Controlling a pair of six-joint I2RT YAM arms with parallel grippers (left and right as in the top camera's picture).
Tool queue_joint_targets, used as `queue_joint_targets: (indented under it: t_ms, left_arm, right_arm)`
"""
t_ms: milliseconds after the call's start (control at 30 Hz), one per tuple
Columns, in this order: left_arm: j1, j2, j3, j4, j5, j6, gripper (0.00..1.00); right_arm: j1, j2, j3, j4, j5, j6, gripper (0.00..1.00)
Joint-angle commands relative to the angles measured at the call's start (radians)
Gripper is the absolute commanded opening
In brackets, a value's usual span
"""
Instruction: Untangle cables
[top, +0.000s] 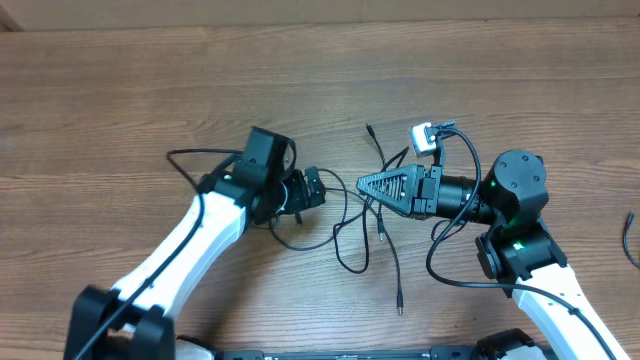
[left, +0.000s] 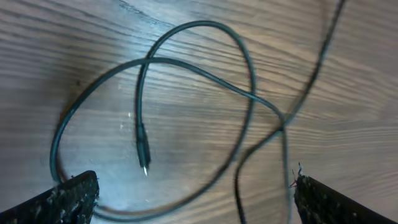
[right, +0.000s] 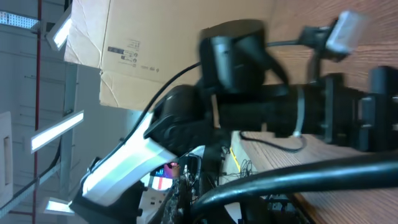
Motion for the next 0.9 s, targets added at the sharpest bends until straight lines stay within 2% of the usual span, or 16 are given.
queue_joint_targets:
  t_ms: [0, 133, 233, 367, 433, 600, 867]
  left_arm:
    - [0.0, 0.04, 0.01, 0.045, 0.017, 0.137, 1.0]
    - [-0.002, 0.059, 0.01, 0.135, -0.023, 0.397, 1.0]
    - [-0.013, 0.059, 0.01, 0.198, -0.083, 0.672, 1.0]
    - [-0.029, 0.06, 0.01, 0.26, -0.108, 0.924, 0.97]
    - [-0.04, 0.06, 0.01, 0.291, -0.105, 0.993, 0.94]
    - [-0.068, 0.06, 0.01, 0.312, -0.101, 1.078, 0.9]
    - [-0.092, 0.115, 0.01, 0.32, -0.006, 1.104, 0.88]
  right_arm:
    - [-0.003, -0.008, 0.011, 0.006, -0.009, -0.008, 0.04]
    - [-0.003, -0.008, 0.011, 0.005, -0.01, -0.008, 0.04]
    - [-0.003, -0.008, 0.011, 0.005, -0.01, -0.008, 0.04]
    - [-0.003, -0.008, 0.011, 0.005, -0.01, -0.008, 0.04]
    - [-0.003, -0.008, 0.011, 0.005, -0.01, -0.008, 0.04]
    - [-0.003, -0.008, 0.011, 0.005, -0.01, -0.008, 0.04]
    - [-0.003, -0.008, 0.011, 0.005, -0.01, -0.008, 0.04]
